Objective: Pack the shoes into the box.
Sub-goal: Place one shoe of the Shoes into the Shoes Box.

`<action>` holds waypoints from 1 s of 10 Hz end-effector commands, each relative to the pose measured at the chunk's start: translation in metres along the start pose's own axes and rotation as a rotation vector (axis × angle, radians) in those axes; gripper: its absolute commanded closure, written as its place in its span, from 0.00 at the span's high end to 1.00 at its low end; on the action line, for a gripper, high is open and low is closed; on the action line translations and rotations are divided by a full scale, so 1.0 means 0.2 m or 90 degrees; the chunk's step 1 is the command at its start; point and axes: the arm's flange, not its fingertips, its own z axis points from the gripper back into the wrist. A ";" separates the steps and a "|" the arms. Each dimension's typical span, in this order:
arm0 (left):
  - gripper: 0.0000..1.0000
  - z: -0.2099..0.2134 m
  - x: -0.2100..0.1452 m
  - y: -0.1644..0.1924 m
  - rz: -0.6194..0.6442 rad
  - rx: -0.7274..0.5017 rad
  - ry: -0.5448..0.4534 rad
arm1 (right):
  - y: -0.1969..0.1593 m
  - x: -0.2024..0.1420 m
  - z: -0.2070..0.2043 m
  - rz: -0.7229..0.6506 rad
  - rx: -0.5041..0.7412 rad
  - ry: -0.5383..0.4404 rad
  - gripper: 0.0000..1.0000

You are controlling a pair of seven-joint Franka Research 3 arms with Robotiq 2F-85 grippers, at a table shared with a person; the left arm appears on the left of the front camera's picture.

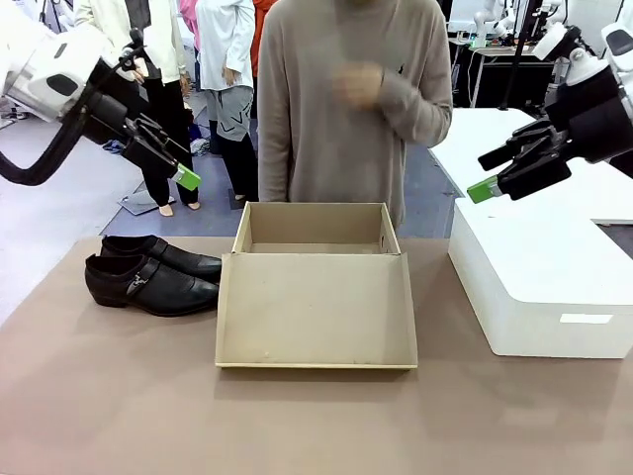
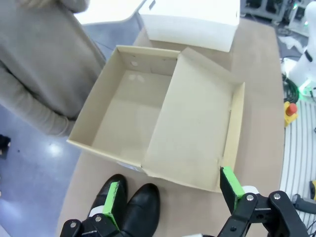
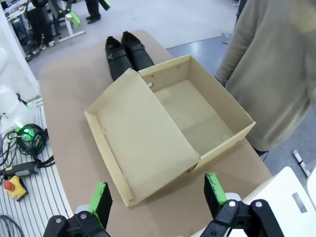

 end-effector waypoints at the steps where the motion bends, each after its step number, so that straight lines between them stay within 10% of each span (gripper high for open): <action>1: 1.00 -0.01 -0.06 -0.04 0.003 0.008 -0.012 | 0.00 -0.04 -0.01 0.017 0.017 -0.020 1.00; 10: 1.00 -0.01 -0.04 -0.02 0.013 0.009 0.005 | 0.00 0.00 0.00 -0.002 0.009 -0.006 1.00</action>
